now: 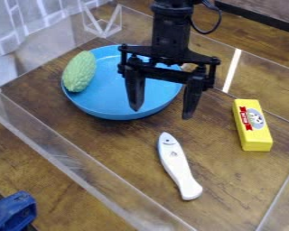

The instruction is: Put the yellow brick in the blue tray

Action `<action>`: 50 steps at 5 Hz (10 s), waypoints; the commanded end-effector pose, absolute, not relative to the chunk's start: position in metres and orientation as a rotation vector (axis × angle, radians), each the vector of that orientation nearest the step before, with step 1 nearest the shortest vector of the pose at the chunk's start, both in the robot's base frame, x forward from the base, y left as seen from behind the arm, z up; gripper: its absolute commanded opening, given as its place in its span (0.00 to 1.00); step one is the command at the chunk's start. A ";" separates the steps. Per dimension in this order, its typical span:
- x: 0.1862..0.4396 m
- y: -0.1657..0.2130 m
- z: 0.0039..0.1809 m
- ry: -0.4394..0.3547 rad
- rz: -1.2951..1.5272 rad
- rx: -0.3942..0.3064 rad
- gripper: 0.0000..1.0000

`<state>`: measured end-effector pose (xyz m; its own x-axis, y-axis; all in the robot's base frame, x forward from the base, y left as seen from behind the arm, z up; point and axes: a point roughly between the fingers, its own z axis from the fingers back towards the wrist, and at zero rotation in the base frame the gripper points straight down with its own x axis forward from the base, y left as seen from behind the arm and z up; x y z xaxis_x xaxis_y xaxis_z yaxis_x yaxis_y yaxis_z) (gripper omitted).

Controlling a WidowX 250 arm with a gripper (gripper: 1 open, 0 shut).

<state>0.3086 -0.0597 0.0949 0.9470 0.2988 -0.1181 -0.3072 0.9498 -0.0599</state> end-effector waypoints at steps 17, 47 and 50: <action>0.424 -0.147 0.076 -0.039 0.530 -0.266 0.00; 0.377 -0.006 0.166 -0.027 0.013 0.065 0.00; 0.368 0.008 0.177 -0.035 0.132 0.086 0.00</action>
<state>0.3680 0.0105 0.1381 0.9888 0.1316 -0.0700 -0.1248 0.9877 0.0946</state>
